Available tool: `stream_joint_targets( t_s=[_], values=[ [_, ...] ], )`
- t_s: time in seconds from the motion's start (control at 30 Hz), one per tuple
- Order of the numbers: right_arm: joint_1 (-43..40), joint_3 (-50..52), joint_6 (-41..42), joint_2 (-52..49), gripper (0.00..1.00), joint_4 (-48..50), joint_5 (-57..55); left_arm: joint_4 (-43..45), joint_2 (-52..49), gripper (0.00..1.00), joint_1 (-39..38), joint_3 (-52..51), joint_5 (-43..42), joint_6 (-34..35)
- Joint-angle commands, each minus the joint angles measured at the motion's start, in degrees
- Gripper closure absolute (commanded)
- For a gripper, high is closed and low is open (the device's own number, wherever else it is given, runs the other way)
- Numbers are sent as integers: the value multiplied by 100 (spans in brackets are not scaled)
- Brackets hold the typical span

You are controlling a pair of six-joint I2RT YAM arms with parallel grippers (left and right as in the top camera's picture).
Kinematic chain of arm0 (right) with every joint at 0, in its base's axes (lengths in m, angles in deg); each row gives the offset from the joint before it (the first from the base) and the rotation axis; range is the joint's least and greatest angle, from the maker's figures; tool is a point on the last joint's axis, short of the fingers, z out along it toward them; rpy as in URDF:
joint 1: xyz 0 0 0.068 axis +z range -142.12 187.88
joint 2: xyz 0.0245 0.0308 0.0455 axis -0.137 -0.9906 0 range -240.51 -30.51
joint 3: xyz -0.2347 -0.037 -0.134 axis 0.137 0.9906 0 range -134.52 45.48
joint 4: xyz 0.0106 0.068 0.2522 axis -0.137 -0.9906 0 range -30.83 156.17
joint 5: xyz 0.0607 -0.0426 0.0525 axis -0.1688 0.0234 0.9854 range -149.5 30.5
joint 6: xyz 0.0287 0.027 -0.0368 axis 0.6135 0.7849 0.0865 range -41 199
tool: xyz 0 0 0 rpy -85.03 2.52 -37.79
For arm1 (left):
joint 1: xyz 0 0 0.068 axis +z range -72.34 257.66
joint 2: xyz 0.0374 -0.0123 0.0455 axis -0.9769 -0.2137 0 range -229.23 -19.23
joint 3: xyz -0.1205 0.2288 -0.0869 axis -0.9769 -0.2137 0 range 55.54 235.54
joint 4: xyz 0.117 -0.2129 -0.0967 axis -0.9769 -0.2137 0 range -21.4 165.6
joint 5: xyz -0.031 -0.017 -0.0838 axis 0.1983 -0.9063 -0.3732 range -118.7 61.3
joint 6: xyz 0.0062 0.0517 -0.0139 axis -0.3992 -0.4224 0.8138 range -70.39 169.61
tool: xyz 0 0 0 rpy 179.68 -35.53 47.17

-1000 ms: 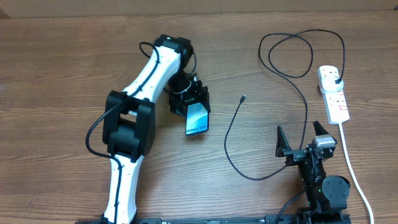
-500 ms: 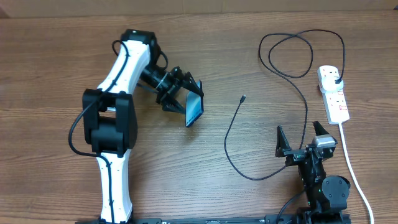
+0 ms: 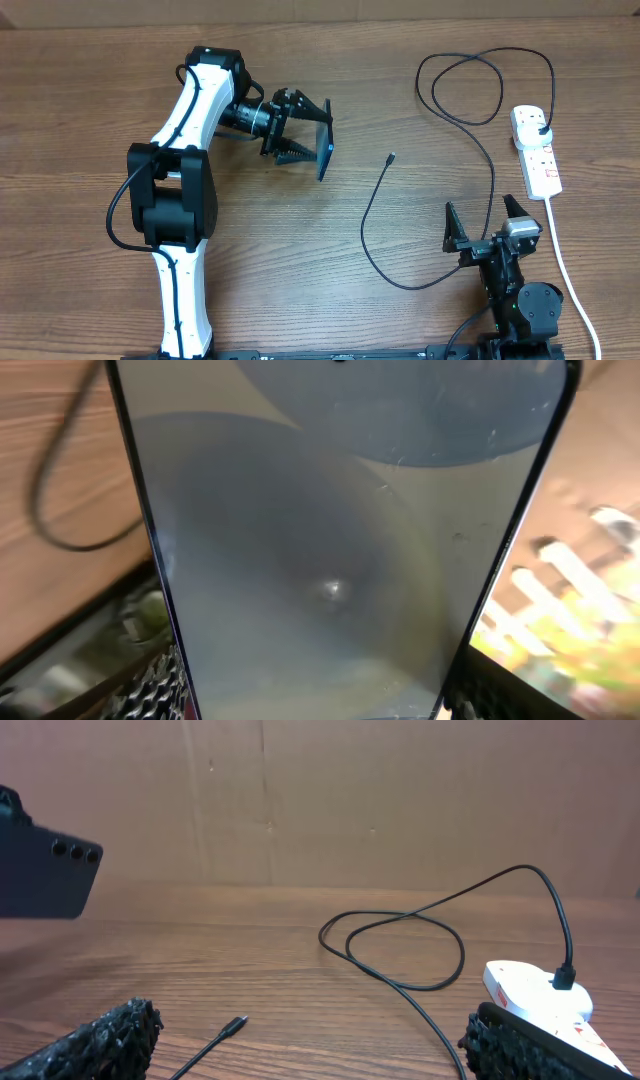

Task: Plug charger to phone and switch on socket
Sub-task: 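Lift the phone with the left gripper and tilt it upright, then move the right gripper toward the held phone's edge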

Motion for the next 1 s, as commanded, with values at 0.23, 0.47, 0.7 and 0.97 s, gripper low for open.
stream_joint_targets(
  t_s=[0.23,0.47,0.7,0.97],
  values=[
    [20,59,11,57,0,11,-52,-39,-26,45,-11,162,-1274,369],
    [20,59,11,57,0,11,-52,-39,-24,46,-11,162,-1274,367],
    [20,59,11,55,0,24,-50,-39,-24,46,-11,162,-1274,367],
    [26,59,2699,57,0,522,3080,-39,-24,45,-11,162,-1274,367]
  ],
)
